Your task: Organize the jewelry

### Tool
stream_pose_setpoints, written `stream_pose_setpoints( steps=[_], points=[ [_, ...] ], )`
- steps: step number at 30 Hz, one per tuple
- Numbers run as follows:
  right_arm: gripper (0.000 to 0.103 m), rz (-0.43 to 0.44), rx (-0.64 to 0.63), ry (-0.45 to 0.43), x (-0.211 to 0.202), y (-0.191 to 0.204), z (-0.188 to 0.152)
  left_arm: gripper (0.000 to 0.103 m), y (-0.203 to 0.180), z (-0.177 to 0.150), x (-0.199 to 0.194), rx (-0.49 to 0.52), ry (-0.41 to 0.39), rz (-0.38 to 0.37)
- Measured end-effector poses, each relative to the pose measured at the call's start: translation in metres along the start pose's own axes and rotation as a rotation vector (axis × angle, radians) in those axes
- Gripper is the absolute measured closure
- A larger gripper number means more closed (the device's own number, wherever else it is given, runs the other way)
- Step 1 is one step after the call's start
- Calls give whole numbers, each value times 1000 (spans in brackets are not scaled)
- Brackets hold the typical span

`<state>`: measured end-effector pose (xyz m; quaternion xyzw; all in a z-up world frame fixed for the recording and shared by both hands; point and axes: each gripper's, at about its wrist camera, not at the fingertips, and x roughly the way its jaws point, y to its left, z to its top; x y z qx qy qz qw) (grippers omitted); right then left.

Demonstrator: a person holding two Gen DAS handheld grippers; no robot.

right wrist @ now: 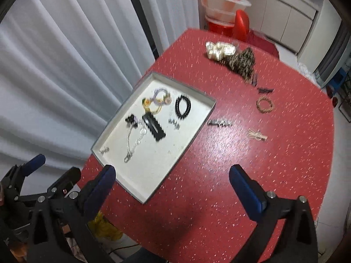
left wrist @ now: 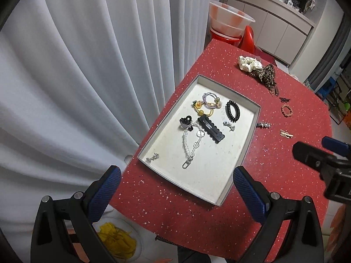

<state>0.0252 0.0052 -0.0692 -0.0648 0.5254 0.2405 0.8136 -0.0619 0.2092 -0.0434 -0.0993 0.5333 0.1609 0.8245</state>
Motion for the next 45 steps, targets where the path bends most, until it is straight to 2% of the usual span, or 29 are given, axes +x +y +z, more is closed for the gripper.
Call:
stream_pose_setpoints(
  steps=[9,20,45],
  points=[
    [0,-20,-9,-37,-26,0,2,1,2,2,-25,-16,-52,32],
    [0,-53,-6,-75,-44,-5,-1,1,-3,4,-44,-16,-74,29],
    [0,-51,-13,-81,-47,1,3,1,-3,5,-41,-29,-54,32]
  ],
)
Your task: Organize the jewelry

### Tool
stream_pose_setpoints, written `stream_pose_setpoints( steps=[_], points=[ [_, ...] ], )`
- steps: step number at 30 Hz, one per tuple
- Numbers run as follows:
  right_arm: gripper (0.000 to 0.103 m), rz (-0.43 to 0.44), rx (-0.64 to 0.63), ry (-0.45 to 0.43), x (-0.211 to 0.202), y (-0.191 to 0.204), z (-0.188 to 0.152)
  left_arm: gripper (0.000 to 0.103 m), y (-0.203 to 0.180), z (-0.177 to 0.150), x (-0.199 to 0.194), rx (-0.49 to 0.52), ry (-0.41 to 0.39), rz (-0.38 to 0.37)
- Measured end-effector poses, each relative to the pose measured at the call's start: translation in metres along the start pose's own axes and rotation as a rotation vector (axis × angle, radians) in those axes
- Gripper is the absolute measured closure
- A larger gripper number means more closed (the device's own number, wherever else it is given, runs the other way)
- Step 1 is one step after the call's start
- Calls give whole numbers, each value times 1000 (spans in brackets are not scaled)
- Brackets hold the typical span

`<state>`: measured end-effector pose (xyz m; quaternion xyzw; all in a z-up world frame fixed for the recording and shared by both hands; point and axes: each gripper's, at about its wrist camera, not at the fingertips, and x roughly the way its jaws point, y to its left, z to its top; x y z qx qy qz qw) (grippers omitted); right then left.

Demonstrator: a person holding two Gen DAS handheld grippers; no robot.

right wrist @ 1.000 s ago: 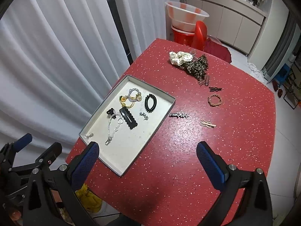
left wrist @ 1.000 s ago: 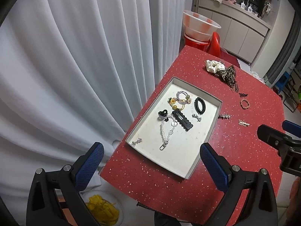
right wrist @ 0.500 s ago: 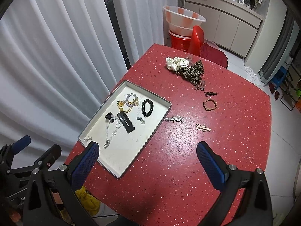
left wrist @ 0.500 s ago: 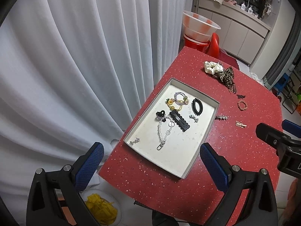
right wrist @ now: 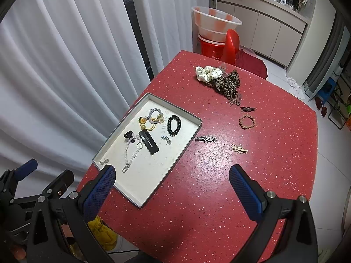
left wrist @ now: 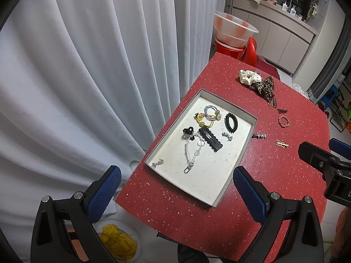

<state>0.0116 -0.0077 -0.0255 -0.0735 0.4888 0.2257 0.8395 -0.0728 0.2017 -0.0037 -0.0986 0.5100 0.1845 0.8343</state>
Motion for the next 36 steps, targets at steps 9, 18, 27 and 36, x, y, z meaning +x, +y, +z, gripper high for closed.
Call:
stream_pose_setpoints(
  steps=[9,18,27,36],
  points=[
    [0,2,-1,1,1,0,-1,1,0,0,0,2,0,0],
    [0,5,0,1,1,1,-1,1,0,0,1,2,0,0],
    [0,6,-2,2,3,3,-4,1,1,0,1,1,0,0],
    [0,7,-3,2,2,2,-4,1,1,0,1,3,1,0]
  ],
)
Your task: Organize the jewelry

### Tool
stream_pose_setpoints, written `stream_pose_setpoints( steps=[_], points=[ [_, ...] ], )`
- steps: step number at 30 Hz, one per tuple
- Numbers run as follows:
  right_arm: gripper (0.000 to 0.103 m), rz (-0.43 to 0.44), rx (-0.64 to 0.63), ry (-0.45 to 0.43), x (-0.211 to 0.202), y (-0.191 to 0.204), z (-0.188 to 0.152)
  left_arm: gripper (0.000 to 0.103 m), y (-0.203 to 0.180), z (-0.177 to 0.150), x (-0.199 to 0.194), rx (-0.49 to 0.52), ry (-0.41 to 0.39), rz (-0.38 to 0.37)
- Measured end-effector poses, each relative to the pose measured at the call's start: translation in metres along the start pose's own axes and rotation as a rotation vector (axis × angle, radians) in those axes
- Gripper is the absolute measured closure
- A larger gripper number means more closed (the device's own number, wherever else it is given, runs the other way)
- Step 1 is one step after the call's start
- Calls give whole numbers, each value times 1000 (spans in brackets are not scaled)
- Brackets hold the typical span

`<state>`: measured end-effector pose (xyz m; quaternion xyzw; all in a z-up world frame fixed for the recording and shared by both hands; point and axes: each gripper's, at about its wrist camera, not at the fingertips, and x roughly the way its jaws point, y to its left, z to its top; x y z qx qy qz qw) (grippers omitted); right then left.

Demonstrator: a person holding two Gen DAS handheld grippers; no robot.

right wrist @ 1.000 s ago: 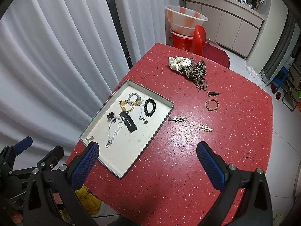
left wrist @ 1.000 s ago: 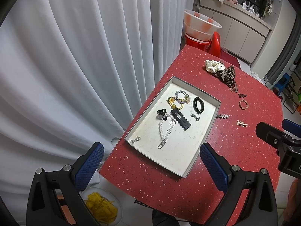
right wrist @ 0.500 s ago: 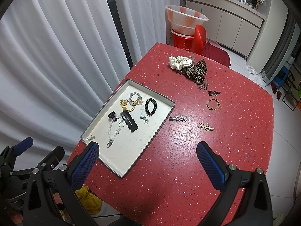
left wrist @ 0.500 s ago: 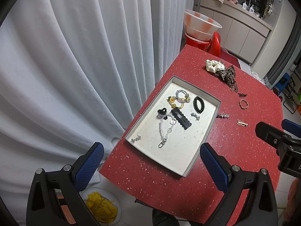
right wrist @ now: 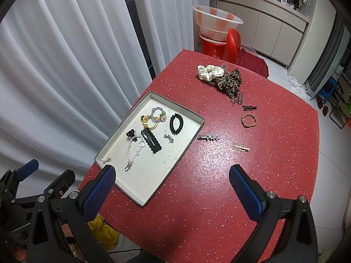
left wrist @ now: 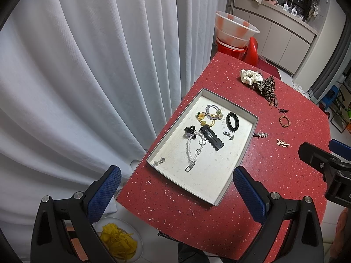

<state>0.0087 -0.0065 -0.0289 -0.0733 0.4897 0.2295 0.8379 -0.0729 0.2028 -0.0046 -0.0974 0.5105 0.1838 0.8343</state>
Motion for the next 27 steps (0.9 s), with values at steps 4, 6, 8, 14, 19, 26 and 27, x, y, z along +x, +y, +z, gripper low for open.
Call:
stream_pose_setpoints(
  steps=[4,6,8,14,19,26,27],
  points=[
    [0,0,1,1,0,0,0,1,0,0,0,0,1,-1],
    [0,1,0,1,0,0,0,1,0,0,0,0,1,0],
    [0,2,-1,0,0,-1,0,1,0,0,0,0,1,-1],
    [0,1,0,0,0,-1,0,1,-1,0,0,-1,1,1],
    [0,1,0,1,0,0,0,1,-1,0,0,0,2,1],
    [0,1,1,1,0,0,0,1,1,-4,2,-2,3,2],
    [0,1,2,1,1,1,0,1,1,-3,2,-1,2,2]
  ],
)
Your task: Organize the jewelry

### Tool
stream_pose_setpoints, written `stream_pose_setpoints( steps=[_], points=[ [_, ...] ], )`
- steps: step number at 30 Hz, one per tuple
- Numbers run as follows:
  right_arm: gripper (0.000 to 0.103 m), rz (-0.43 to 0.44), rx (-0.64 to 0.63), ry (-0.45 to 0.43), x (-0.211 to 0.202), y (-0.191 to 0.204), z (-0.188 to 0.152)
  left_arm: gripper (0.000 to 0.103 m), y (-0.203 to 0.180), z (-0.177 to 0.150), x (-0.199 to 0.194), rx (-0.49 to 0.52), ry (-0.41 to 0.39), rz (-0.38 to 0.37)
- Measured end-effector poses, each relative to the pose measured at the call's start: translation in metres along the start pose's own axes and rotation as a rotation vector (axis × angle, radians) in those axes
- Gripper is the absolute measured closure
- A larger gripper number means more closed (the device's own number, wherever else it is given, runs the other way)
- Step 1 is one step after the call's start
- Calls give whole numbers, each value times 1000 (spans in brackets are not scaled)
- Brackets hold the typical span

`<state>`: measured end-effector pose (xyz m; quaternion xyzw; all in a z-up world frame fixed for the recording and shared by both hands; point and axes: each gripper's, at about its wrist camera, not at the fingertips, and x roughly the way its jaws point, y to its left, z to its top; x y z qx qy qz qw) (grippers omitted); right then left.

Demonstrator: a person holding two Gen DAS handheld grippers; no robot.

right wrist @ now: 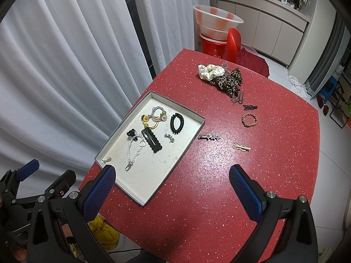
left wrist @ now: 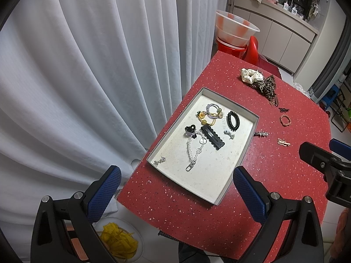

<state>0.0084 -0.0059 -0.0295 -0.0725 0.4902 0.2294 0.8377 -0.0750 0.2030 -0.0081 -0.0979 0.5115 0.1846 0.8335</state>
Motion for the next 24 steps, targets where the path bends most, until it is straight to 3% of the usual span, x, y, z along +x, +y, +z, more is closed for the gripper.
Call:
stream_pose_setpoints(
  steps=[24],
  points=[
    [0,9,-1,7,2,0,-4,1,3,-1,3,-2,9,13]
  ],
)
